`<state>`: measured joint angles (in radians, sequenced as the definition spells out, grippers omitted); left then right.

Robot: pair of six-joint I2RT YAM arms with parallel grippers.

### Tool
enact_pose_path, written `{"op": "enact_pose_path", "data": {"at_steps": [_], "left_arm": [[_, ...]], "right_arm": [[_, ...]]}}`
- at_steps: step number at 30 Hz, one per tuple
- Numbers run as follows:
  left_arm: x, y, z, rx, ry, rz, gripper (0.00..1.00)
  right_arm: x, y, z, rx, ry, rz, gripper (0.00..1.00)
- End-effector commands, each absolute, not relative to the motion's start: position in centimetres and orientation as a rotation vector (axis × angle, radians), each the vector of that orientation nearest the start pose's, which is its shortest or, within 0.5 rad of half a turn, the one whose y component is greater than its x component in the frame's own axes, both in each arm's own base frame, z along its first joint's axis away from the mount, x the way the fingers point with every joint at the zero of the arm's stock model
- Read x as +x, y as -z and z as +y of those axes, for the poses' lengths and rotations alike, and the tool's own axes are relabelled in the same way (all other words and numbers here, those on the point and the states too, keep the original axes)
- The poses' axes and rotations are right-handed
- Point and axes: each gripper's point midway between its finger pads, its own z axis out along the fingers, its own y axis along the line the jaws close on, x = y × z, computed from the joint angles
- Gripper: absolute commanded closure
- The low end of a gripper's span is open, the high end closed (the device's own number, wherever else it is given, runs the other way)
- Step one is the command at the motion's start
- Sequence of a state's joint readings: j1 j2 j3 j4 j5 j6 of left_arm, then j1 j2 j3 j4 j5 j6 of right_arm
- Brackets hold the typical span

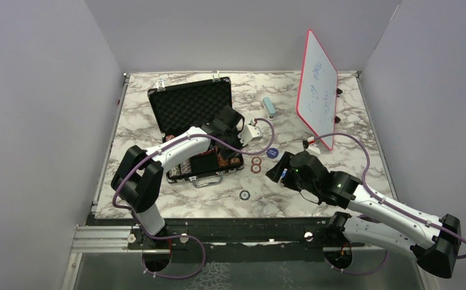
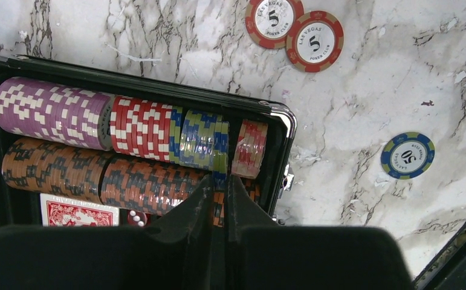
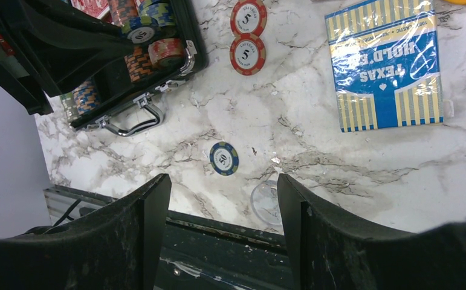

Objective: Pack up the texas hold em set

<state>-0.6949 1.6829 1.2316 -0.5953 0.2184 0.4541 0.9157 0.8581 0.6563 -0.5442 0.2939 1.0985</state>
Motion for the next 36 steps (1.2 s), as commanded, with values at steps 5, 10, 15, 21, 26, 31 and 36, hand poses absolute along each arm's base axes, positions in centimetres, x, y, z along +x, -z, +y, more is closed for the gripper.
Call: {"op": "enact_pose_path", "data": {"at_steps": [5, 10, 15, 21, 26, 31, 36], "left_arm": [[28.9, -9.7, -25.9, 1.466, 0.316, 2.157, 0.7], [29.1, -11.1, -25.8, 1.417, 0.31, 2.144, 0.63], [30.7, -14.7, -25.7, 1.212, 0.349, 2.133, 0.59], [31.9, -19.6, -23.3, 0.765, 0.401, 2.109, 0.43], [31.0, -20.7, -20.0, 0.389, 0.416, 2.086, 0.29], [28.9, -18.3, -17.2, 0.159, 0.439, 2.139, 0.26], [27.2, -17.5, -15.8, 0.027, 0.449, 2.166, 0.25]], "right_arm": [[17.8, -14.3, 21.1, 0.292, -0.69, 2.36, 0.33], [18.0, -13.9, 21.9, 0.188, -0.65, 2.4, 0.33], [18.2, -12.6, 23.3, 0.039, -0.577, 2.483, 0.32], [18.6, -11.0, 24.8, -0.104, -0.503, 2.537, 0.32], [17.6, -9.0, 26.9, -0.334, -0.422, 2.624, 0.29], [16.0, -6.6, 28.5, -0.509, -0.248, 2.686, 0.27], [15.2, -4.3, 29.5, -0.574, -0.177, 2.74, 0.28]]}}
